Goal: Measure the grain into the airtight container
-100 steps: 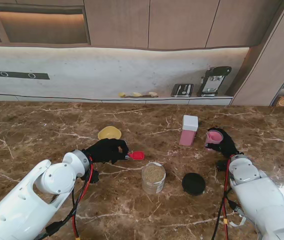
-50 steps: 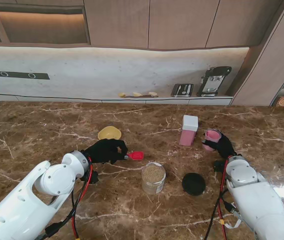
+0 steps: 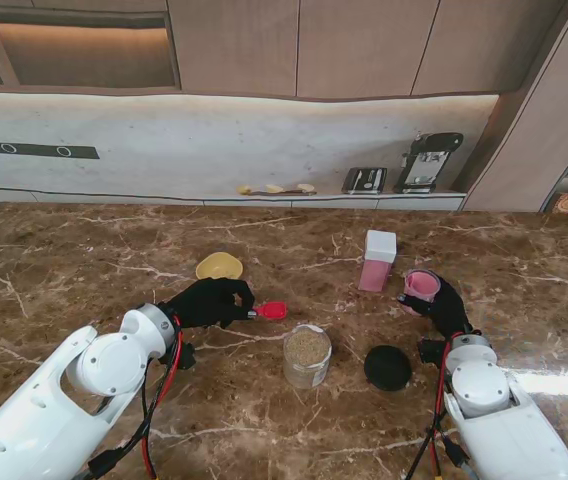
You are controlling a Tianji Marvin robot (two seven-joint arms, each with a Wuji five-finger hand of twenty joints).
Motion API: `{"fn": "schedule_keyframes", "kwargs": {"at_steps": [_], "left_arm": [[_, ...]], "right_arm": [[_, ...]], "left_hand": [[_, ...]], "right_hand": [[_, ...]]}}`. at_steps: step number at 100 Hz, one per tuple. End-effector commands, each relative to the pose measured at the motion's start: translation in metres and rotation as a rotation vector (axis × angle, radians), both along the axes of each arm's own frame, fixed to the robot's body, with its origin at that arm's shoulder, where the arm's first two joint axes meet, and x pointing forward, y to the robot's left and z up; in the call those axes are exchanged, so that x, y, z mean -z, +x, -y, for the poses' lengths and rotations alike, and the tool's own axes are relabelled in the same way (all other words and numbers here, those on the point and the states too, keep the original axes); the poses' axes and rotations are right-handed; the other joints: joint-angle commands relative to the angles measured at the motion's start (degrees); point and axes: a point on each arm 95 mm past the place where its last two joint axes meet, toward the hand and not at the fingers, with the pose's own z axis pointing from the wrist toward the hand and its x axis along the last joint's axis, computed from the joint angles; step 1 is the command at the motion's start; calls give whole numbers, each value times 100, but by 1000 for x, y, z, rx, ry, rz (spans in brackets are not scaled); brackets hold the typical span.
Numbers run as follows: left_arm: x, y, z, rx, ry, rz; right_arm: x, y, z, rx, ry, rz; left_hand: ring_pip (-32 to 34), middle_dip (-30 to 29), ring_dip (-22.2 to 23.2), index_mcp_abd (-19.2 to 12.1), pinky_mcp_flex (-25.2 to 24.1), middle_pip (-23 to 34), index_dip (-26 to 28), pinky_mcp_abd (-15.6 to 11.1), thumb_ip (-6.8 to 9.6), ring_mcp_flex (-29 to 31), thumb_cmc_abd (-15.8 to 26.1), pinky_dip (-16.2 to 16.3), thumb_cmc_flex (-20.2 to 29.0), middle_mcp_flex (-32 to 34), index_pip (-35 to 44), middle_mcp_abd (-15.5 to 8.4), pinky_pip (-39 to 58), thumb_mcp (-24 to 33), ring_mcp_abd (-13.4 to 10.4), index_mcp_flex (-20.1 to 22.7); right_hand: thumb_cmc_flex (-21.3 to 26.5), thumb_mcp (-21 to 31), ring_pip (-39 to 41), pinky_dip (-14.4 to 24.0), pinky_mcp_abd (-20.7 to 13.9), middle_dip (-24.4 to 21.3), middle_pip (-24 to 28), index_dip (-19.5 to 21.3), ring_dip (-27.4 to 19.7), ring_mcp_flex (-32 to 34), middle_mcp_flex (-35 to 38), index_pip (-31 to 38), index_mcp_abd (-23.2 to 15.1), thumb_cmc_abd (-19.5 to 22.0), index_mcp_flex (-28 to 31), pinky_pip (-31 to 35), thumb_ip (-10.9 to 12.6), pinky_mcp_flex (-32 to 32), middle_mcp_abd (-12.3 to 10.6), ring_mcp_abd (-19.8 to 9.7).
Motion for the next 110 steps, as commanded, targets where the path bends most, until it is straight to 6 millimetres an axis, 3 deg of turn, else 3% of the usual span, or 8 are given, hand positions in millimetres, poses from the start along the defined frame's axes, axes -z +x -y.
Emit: {"fn": "schedule_keyframes", "kwargs": {"at_steps": [1,20,49,82,110], "left_arm": [[0,-2,2,9,-7,0],[-1,-3,1,15,-14,8],[-1,-7,-2,21,-20,18],[-2,-9,-6,38,-19,21],[-10,-10,-9,50,-1,35]], "right_arm": [[5,-12,-1,-10,6,-14],[-15,-29,-10,-34,-25,28],[-31,-57,-29,-34,-42,52],[-56,-73,-46,-80,-97,107],[-85,-91,-58,-127,-175,140]], "left_hand": [[330,80,-40,-532,9,148,108,91,123,288,88,129,203,235,264,-142,307,417,151,199],[326,79,-40,-522,10,146,95,87,123,289,90,128,201,231,265,-150,309,425,133,195],[326,76,-36,-530,20,147,87,88,122,289,85,128,196,237,269,-148,315,429,123,196],[327,73,-31,-543,20,143,80,89,122,289,89,126,186,239,267,-156,315,433,130,194],[329,73,-29,-548,33,140,78,93,121,291,93,127,178,242,265,-161,320,434,107,193]], "right_hand": [[408,696,9,174,14,-58,40,79,110,153,136,1041,-857,670,727,141,-215,43,-167,-32],[350,644,25,177,49,-74,5,85,115,222,200,1021,-806,717,672,165,-232,72,-123,1],[346,583,32,175,72,-67,-14,91,127,270,244,1021,-740,746,630,181,-220,67,-95,32],[325,570,35,136,38,-55,-21,107,137,300,274,1024,-740,741,620,111,-226,-88,-123,1],[243,551,167,165,59,-14,45,102,212,576,474,1007,-631,808,543,164,-233,-27,22,124]]}}
